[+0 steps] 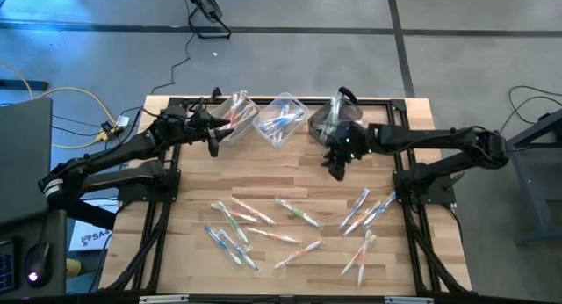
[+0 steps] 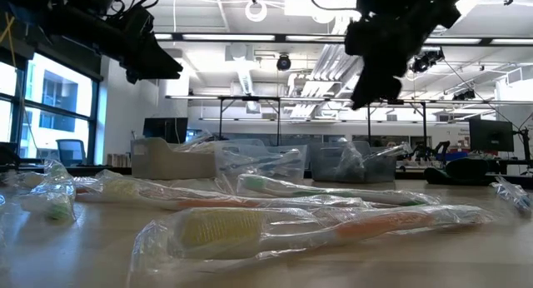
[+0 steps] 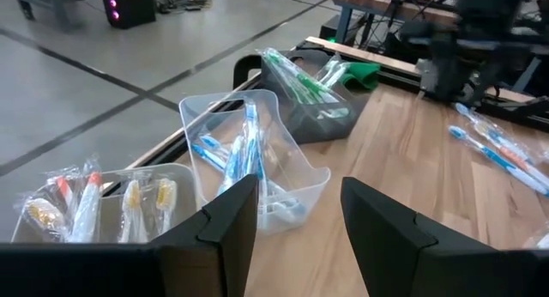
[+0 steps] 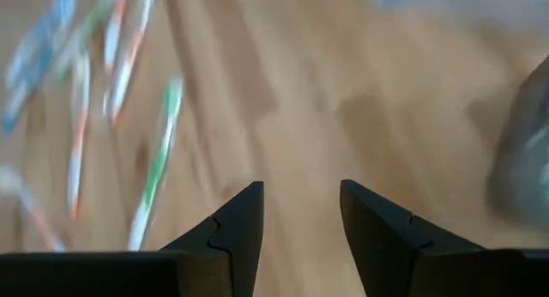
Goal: Pick & Place Toothbrushes
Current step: Put the blue toothbrush into the transparent bin
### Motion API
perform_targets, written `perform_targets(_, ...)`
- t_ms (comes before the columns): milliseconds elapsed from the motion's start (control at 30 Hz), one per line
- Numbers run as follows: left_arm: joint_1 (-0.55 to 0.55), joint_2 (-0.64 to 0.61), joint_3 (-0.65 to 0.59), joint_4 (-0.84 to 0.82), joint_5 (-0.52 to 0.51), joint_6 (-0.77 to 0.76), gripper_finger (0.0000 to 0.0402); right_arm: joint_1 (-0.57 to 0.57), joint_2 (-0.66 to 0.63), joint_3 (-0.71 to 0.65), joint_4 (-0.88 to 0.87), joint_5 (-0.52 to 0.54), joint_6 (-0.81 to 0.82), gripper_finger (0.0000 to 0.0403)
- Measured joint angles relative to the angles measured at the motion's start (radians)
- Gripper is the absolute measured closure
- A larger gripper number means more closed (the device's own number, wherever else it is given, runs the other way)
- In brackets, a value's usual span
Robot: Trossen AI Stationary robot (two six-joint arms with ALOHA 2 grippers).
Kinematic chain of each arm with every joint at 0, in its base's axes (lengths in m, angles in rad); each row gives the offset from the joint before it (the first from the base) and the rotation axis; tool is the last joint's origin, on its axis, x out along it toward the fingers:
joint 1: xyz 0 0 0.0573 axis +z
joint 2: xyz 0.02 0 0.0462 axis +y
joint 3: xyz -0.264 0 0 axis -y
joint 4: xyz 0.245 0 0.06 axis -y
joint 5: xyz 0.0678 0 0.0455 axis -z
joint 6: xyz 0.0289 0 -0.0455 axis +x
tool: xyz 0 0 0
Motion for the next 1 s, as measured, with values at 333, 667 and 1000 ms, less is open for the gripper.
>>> perform_targets(333,0.0,0.0,0.0,0.0,-0.002,0.0,0.0238,0.205,0.0,0.0,-0.25,-0.009,0.034,0.0255)
perform_targets(667,0.0,0.0,0.0,0.0,-0.002,0.0,0.0238,0.394,0.0,0.0,-0.31,0.138,0.153,0.0255)
perform_targets(1000,0.0,0.0,0.0,0.0,-0.001,0.0,0.0238,0.54,0.0,0.0,-0.335,0.209,0.23,0.0255)
